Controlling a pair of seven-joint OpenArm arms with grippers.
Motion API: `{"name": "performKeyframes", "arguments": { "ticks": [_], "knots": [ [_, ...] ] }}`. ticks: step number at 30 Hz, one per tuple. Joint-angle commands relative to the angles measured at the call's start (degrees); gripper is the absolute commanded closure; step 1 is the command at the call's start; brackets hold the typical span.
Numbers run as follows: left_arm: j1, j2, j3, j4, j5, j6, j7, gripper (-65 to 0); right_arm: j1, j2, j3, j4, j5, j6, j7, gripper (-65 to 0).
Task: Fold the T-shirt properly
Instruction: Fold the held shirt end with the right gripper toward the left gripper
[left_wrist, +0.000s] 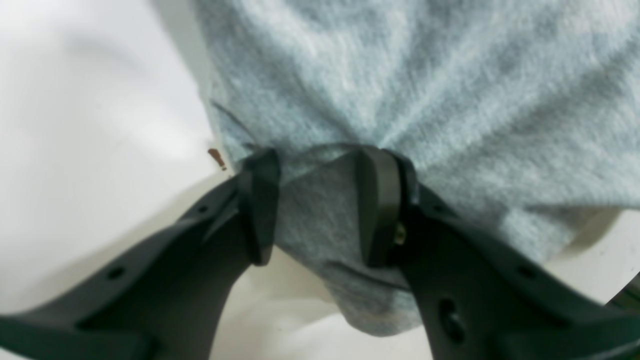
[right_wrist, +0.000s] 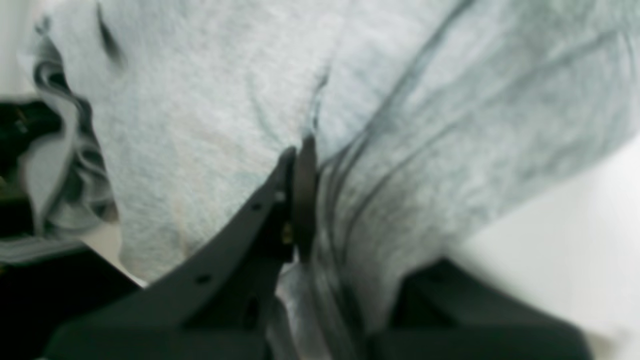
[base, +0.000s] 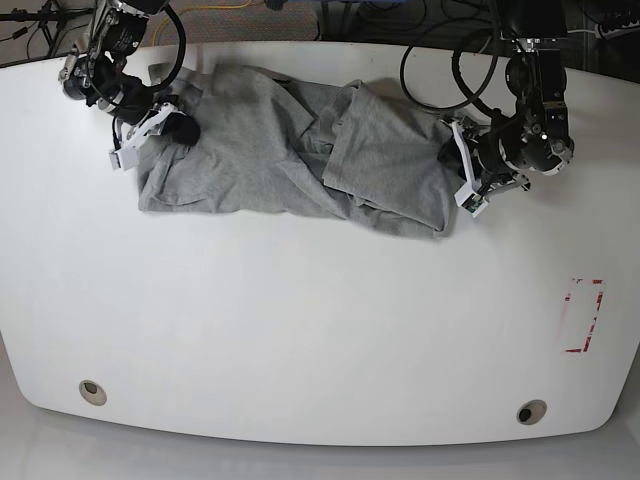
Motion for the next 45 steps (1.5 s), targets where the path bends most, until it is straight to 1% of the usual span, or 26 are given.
{"name": "performKeyframes", "arguments": {
  "ticks": [1, 5, 7, 8, 9, 15, 19, 23, 25, 28, 31, 35, 37, 39, 45],
  "knots": [
    [0.1, 1.0, 0.1, 0.1, 1.0, -0.1, 1.4, -24.7, 0.2, 1.0, 0.2, 7.0, 1.6, 0.0, 1.1, 0.0],
    [0.0, 1.5, 0.1, 0.0, 1.0, -0.1, 1.4, -24.7, -0.6, 1.1, -0.2, 12.9, 1.5, 0.0, 0.9, 0.0],
    [0.0, 2.1, 0.1, -0.1, 1.1, -0.1, 1.3, -24.7, -0.8, 1.2, -2.1, 16.6, 0.6, 0.0, 0.9, 0.0],
    [-0.2, 2.1, 0.1, -0.1, 1.1, -0.1, 1.3, -24.7, -0.9, 1.6, -3.4, 18.4, -0.2, -0.1, 0.9, 0.0],
    [-0.6, 2.3, 0.2, -0.1, 1.1, -0.1, 1.3, -24.7, -1.0, 1.8, -4.9, 20.4, -1.0, -1.0, 0.9, 0.0],
    [-1.7, 3.0, 0.3, -0.2, 1.0, -0.1, 1.2, -24.7, -1.2, 1.2, -13.8, 26.9, -3.9, -3.8, 0.9, 0.0],
    [-2.7, 4.6, 0.3, -1.8, 1.0, 0.5, 1.1, -24.7, -0.5, 1.3, -20.1, 26.9, -3.5, -4.4, 1.1, 0.0],
    [-3.8, 4.6, 0.3, -4.8, 1.0, 0.6, 1.0, -24.7, 1.4, 1.0, -25.1, 27.0, -3.3, -5.7, 1.2, 0.0],
    [-4.5, 4.7, 0.2, -6.9, 1.0, 0.6, 1.0, -24.7, 2.8, 0.8, -29.0, 26.9, -3.5, -6.7, 1.3, 0.0],
    [-4.9, 4.8, 0.1, -8.8, 1.0, 0.6, 0.9, -24.7, 3.9, -0.4, -32.9, 26.9, -3.7, -7.9, 1.3, 0.0],
    [-4.4, 4.8, 0.1, -9.7, 1.0, 0.7, -0.6, -24.7, 5.2, -2.0, -36.3, 26.9, -3.8, -9.0, 1.4, 0.0],
    [-3.9, 4.8, 0.1, -10.1, 1.0, 2.0, -2.2, -24.7, 6.4, -3.0, -39.7, 26.8, -4.0, -10.0, 2.0, 0.0],
    [-3.5, 4.8, 0.1, -10.1, 1.0, 2.3, -2.6, -24.7, 6.4, -3.2, -40.7, 26.8, -5.0, -10.3, 2.4, 0.0],
    [-3.1, 4.8, 0.1, -10.1, 0.8, 2.4, -2.7, -24.7, 7.1, -4.1, -42.8, 26.8, -7.4, -10.3, 3.2, 0.0],
    [-2.9, 4.8, 0.1, -10.1, 0.7, 2.4, -2.7, -24.7, 8.1, -4.8, -47.9, 26.7, -14.2, -10.3, 3.9, 0.0]
  ]
}}
